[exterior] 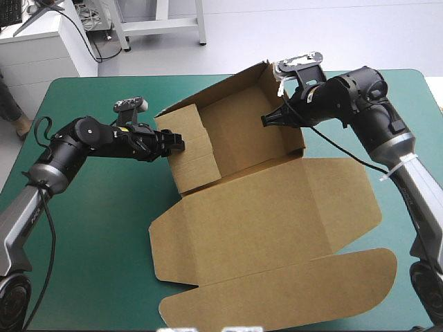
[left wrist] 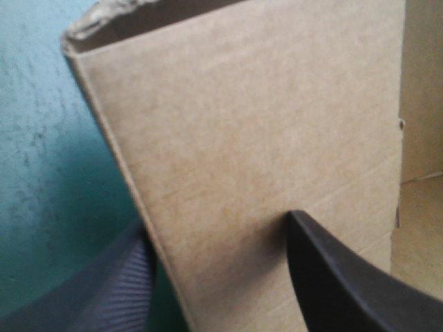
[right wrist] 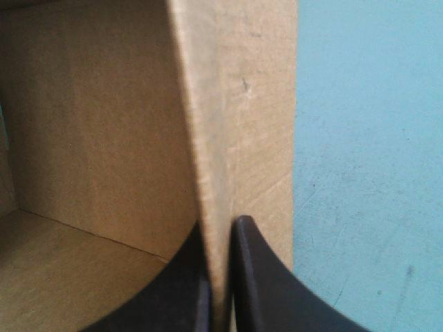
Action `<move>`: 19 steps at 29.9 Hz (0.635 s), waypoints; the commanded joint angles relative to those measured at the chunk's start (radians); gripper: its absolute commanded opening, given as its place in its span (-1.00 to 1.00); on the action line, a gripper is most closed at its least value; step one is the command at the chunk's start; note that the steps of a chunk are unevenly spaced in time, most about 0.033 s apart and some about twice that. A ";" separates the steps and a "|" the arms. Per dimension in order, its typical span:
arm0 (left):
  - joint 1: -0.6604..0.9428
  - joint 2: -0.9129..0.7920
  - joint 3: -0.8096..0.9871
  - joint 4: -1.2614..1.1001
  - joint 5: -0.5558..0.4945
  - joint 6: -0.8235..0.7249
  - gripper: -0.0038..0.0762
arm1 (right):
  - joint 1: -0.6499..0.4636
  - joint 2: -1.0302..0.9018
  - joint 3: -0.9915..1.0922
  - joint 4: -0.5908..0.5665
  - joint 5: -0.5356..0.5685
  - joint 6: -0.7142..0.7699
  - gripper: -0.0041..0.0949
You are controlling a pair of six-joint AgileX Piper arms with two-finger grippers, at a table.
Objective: Fold the box
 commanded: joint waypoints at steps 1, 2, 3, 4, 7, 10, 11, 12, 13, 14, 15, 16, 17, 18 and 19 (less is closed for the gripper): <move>0.013 -0.032 -0.033 -0.133 0.008 0.016 0.31 | 0.015 -0.047 -0.035 0.150 -0.089 -0.002 -0.94; 0.016 -0.032 -0.033 -0.155 0.008 0.016 0.33 | 0.015 -0.047 -0.035 0.150 -0.089 -0.002 -0.94; 0.020 -0.031 -0.033 -0.190 0.008 0.018 0.34 | 0.015 -0.047 -0.035 0.150 -0.089 -0.002 -0.94; 0.020 -0.031 -0.033 -0.201 0.001 0.018 0.34 | 0.015 -0.047 -0.035 0.151 -0.091 -0.002 -0.94; 0.020 -0.031 -0.033 -0.204 -0.012 0.018 0.33 | 0.015 -0.049 -0.035 0.156 -0.091 -0.002 -0.94; 0.020 -0.031 -0.033 -0.204 -0.014 0.018 0.33 | 0.015 -0.051 -0.035 0.161 -0.095 -0.002 -0.94; 0.020 -0.031 -0.033 -0.204 -0.014 0.026 0.33 | 0.015 -0.051 -0.035 0.169 -0.095 -0.002 -0.94; 0.020 -0.029 -0.033 -0.204 -0.014 0.028 0.31 | 0.015 -0.051 -0.035 0.178 -0.097 -0.004 -0.94; 0.020 -0.026 -0.033 -0.204 -0.014 0.028 0.30 | 0.015 -0.051 -0.035 0.188 -0.100 -0.016 -0.94; 0.020 -0.021 -0.033 -0.204 -0.011 0.028 0.27 | 0.015 -0.051 -0.035 0.201 -0.105 -0.030 -0.94; 0.020 -0.013 -0.033 -0.204 -0.007 0.028 0.25 | 0.015 -0.051 -0.035 0.213 -0.116 -0.039 -0.94; 0.020 -0.004 -0.031 -0.205 -0.001 0.028 0.23 | 0.015 -0.053 -0.035 0.230 -0.126 -0.041 -0.94; 0.020 0.006 -0.031 -0.208 0.008 0.028 0.24 | 0.015 -0.053 -0.035 0.243 -0.134 -0.045 -0.94; 0.020 0.013 -0.031 -0.226 0.015 0.028 0.24 | 0.015 -0.053 -0.035 0.251 -0.134 -0.052 -0.94; 0.020 0.026 -0.031 -0.254 0.020 0.046 0.24 | 0.015 -0.053 -0.035 0.251 -0.136 -0.054 -0.94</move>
